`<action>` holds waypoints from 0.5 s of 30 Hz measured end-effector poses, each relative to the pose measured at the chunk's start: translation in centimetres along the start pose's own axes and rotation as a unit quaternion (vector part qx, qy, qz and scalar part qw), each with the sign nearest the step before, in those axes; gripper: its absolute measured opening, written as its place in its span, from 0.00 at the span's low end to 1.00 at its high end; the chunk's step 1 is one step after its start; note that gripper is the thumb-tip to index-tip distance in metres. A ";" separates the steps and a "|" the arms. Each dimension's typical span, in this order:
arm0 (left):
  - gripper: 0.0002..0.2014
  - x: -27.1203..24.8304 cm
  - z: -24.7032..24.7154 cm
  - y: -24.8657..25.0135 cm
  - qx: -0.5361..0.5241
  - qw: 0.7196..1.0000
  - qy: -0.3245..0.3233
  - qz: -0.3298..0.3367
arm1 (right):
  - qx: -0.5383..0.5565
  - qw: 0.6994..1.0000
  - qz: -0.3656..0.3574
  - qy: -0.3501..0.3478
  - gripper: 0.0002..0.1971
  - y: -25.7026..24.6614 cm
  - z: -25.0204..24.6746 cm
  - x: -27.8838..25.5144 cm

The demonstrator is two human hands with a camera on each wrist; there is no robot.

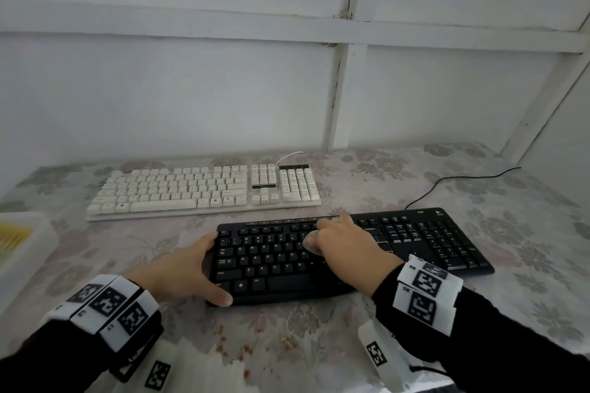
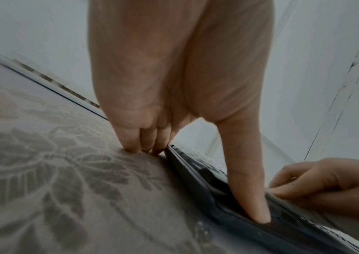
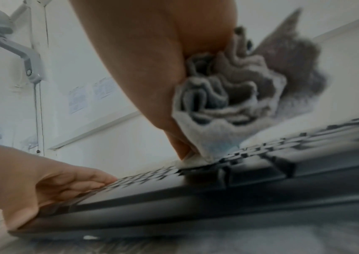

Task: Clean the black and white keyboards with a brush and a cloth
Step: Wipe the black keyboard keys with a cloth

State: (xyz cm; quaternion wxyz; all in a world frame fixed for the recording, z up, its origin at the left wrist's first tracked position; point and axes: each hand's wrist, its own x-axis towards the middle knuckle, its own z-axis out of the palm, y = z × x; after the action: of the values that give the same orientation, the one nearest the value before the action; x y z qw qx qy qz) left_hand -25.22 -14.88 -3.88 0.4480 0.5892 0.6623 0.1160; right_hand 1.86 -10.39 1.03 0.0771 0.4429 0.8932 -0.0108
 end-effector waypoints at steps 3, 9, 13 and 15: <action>0.76 0.2 0.0 -0.3 0.005 1.000 0.001 0.002 | -0.021 1.000 0.019 -0.003 0.22 1.3 -0.3 -0.7; 0.75 0.4 0.0 -0.4 0.003 1.000 0.002 -0.002 | 0.011 0.997 0.079 0.024 0.20 2.9 -1.5 -0.6; 0.76 0.6 0.0 -0.6 0.002 1.000 0.004 -0.004 | 0.030 0.999 0.037 0.013 0.18 1.8 0.6 -0.7; 0.74 0.6 0.0 -0.8 -0.001 1.000 0.005 -0.003 | 0.010 0.999 0.025 0.018 0.20 2.2 1.5 -0.7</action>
State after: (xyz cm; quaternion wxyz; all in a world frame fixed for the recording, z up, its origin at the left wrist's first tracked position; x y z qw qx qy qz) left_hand -25.66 -14.53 -4.70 0.4457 0.5860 0.6663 0.1184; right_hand 4.16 -9.72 -0.24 0.0570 0.4659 0.8829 -0.0098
